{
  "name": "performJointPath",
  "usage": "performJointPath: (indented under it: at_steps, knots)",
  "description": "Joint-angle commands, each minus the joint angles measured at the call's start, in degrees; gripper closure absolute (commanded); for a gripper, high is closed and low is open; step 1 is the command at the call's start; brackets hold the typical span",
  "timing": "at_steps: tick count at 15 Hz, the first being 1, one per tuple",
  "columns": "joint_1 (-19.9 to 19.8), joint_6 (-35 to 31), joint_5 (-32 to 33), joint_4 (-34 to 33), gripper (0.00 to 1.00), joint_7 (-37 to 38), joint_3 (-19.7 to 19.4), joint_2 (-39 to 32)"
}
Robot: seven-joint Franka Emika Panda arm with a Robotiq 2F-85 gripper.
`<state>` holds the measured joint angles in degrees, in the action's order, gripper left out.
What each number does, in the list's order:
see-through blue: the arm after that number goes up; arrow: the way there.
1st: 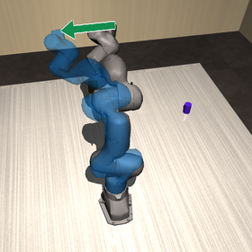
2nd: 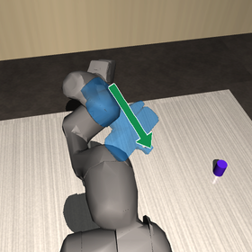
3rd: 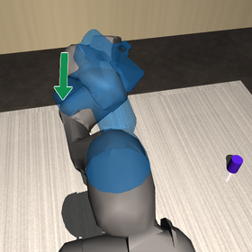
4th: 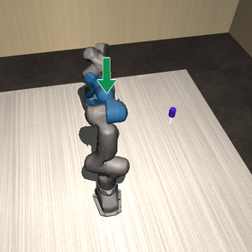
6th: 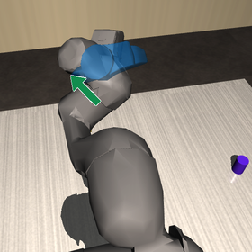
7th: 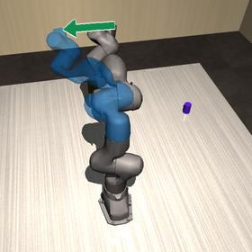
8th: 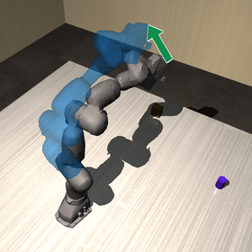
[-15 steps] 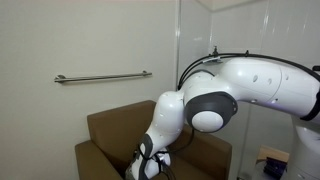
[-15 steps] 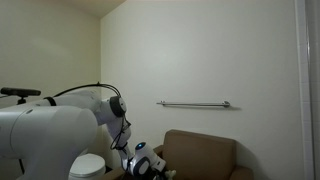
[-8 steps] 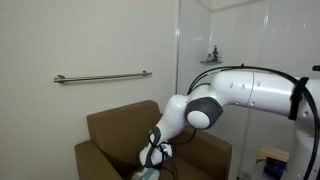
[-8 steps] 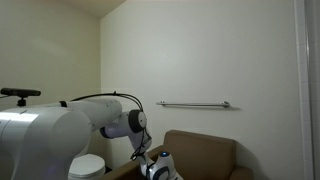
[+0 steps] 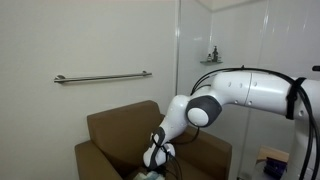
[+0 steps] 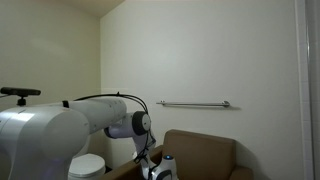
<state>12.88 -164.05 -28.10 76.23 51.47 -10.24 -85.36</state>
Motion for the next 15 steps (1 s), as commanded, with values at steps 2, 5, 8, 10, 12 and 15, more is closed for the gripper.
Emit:
performJointPath:
  at_steps: [2, 5, 8, 10, 12, 15]
  knots:
    - [3.3, -0.1, -4.1, 9.5, 0.95, 8.9, -1.7, 2.8]
    - [0.6, -3.7, -5.5, 16.1, 0.95, 11.7, 1.8, 6.1]
    - [-1.1, -10.1, -8.3, 24.0, 0.94, 14.4, 4.3, 9.8]
    - [-3.0, -13.6, -10.9, 28.5, 0.94, 15.2, 6.7, 12.0]
    - [-5.0, -16.5, -13.9, 32.6, 0.94, 15.7, 9.2, 13.9]
    - [-8.6, -19.4, -18.4, 36.7, 0.94, 14.9, 12.6, 15.8]
